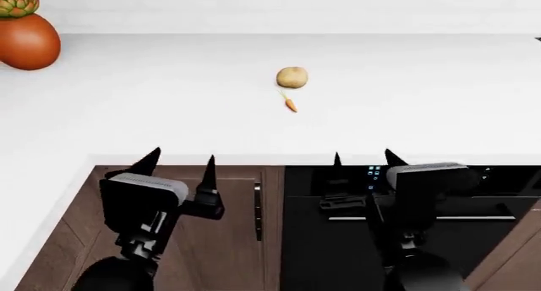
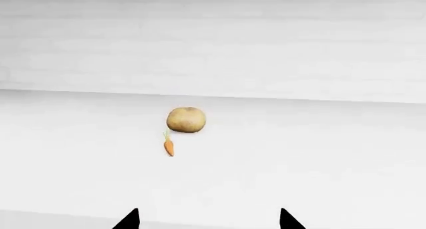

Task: Pick the carrot, potato from the counter and place them in the cabinet. Then close the cabinet.

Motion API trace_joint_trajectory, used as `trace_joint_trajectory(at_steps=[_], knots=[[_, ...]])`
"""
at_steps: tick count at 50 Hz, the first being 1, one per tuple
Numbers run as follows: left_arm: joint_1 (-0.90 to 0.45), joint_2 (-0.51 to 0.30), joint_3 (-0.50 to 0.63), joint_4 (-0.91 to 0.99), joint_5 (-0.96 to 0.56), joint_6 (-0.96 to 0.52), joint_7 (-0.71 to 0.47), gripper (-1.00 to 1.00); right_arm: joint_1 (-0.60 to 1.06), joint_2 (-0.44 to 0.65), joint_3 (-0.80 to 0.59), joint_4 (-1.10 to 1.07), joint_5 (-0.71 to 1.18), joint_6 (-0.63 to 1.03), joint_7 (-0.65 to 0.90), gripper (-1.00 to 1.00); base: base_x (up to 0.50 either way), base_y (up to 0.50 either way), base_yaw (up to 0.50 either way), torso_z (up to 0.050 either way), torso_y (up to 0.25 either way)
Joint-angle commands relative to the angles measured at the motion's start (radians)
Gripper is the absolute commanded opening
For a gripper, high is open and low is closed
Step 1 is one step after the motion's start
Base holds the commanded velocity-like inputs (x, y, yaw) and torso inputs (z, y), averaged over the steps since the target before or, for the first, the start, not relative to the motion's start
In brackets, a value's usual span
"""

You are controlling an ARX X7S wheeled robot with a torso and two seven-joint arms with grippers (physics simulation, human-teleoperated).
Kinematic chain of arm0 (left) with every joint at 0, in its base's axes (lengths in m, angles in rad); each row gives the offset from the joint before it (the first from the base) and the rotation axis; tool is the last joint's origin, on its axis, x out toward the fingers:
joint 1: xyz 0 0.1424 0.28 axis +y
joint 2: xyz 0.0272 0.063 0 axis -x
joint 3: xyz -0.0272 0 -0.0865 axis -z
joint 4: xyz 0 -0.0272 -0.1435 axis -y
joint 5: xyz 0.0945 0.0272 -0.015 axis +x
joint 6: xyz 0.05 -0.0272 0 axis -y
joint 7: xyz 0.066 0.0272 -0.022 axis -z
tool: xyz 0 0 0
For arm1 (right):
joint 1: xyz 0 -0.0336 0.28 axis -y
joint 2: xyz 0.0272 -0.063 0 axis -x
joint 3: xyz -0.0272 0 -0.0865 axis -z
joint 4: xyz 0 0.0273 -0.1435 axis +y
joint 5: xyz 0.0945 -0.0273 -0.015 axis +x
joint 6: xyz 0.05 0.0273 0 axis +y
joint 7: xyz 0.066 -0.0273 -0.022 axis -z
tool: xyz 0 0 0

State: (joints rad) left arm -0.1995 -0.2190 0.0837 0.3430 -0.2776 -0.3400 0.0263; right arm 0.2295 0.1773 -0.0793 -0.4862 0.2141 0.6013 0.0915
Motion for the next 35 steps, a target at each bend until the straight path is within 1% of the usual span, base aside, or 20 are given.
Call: trace_joint_trajectory(at_steps=[1, 6, 10, 16, 18, 24, 30, 31, 35], knots=[[-0.273, -0.078, -0.033, 0.142, -0.141, -0.33, 0.012, 1.0, 0.312, 0.082, 0.009, -0.206, 0.094, 0.406, -0.012, 1.0, 0.0, 0.0, 0.0, 0.048, 0.057], [-0.385, -0.102, -0.054, 0.155, -0.225, -0.479, 0.021, 1.0, 0.467, 0.084, 0.043, -0.193, 0.164, 0.566, -0.044, 1.0, 0.0, 0.0, 0.0, 0.048, 0.057], [-0.44, -0.113, -0.066, 0.164, -0.267, -0.549, 0.022, 1.0, 0.552, 0.082, 0.083, -0.174, 0.222, 0.655, -0.081, 1.0, 0.02, 0.0, 0.0, 0.048, 0.058], [-0.493, -0.118, -0.068, 0.171, -0.303, -0.633, 0.005, 1.0, 0.619, 0.081, 0.103, -0.157, 0.265, 0.708, -0.109, 1.0, 0.31, 0.0, 0.0, 0.048, 0.053], [-0.509, -0.12, -0.063, 0.172, -0.305, -0.661, -0.008, 1.0, 0.636, 0.08, 0.103, -0.155, 0.271, 0.722, -0.11, 1.0, 0.38, 0.0, 0.0, 0.016, 0.0], [-0.535, -0.129, -0.051, 0.174, -0.286, -0.662, -0.025, 1.0, 0.663, 0.077, 0.097, -0.151, 0.284, 0.748, -0.109, 1.0, 0.38, 0.0, 0.0, 0.0, 0.0], [-0.56, -0.136, -0.069, 0.179, -0.304, -0.667, -0.018, 1.0, 0.711, 0.073, 0.099, -0.159, 0.306, 0.812, -0.104, 1.0, 0.38, 0.0, 0.0, 0.0, 0.0], [-0.56, -0.133, -0.084, 0.181, -0.316, -0.657, -0.008, 1.0, 0.72, 0.072, 0.101, -0.162, 0.311, 0.825, -0.103, 1.0, 0.38, 0.0, 0.0, 0.015, 0.055], [-0.564, -0.14, -0.08, 0.187, -0.32, -0.645, 0.005, 1.0, 0.749, 0.069, 0.106, -0.169, 0.326, 0.867, -0.098, 1.0, 0.38, 0.0, 0.0, 0.041, 0.123]])
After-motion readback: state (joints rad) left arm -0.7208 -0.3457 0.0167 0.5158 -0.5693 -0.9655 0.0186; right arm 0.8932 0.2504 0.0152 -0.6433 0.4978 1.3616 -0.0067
